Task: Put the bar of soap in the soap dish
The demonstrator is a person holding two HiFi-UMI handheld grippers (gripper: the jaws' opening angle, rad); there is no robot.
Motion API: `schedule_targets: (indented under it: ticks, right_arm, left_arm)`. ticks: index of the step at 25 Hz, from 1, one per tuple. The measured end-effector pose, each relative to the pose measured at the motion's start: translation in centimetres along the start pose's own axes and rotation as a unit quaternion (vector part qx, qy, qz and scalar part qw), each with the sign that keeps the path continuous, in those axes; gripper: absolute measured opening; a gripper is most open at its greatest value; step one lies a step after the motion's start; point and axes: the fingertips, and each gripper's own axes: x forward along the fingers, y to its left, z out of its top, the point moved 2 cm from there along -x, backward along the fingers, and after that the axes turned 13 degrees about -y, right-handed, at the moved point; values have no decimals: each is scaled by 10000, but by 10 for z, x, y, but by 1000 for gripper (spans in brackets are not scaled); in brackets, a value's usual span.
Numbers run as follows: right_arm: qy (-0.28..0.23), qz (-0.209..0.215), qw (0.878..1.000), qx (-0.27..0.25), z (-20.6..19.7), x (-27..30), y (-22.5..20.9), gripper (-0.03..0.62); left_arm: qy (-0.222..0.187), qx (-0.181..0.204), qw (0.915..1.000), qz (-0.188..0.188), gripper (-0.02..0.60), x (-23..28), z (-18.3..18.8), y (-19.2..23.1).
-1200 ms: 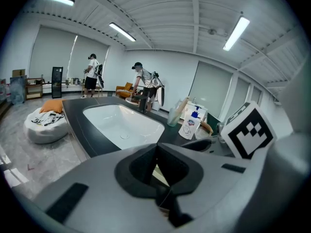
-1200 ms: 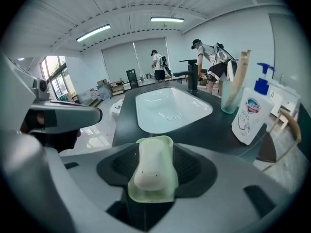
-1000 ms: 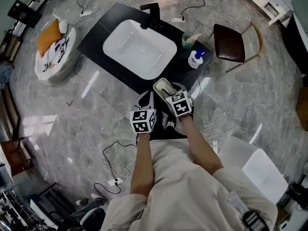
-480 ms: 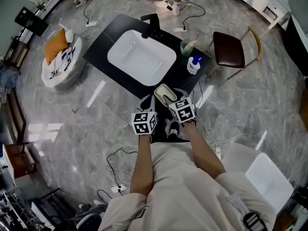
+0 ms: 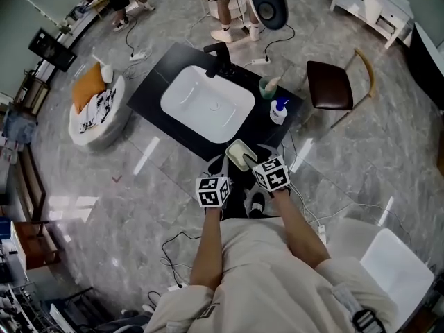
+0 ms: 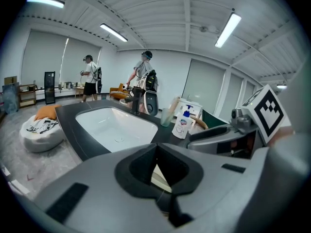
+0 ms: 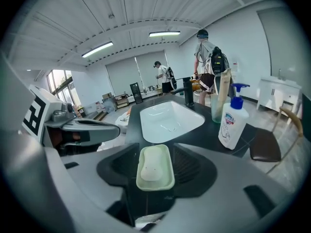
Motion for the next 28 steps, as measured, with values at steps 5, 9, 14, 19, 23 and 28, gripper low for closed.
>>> schedule_targets:
  ticks: [5,9,14,19,23,28]
  right_arm:
    - [-75,8,10000,-2,4,-1,-5,219]
    - [-65,137,9999,68,4,2,-8,206]
    - [-6,204,9998,89,3,5,-12,202]
    - [99,200,9997,49,-3,3,-14,190]
    - [39,126,9998,117,-1,0,-17,183]
    - [15,129,9998,120,2,3,-16,173]
  left_arm:
    - [-72,46,10000,-3,5,5,8,3]
    - [-135,65,9999,1,5,8,13,5]
    - [-110,73,9999,-29,5,15,12,4]
    - [-65,97,9999,-89,5,19,9,-1]
    - [-37,145,9998,-131,5,19,9,-3]
    - [8,159,9998,-103,5,16,8,1]
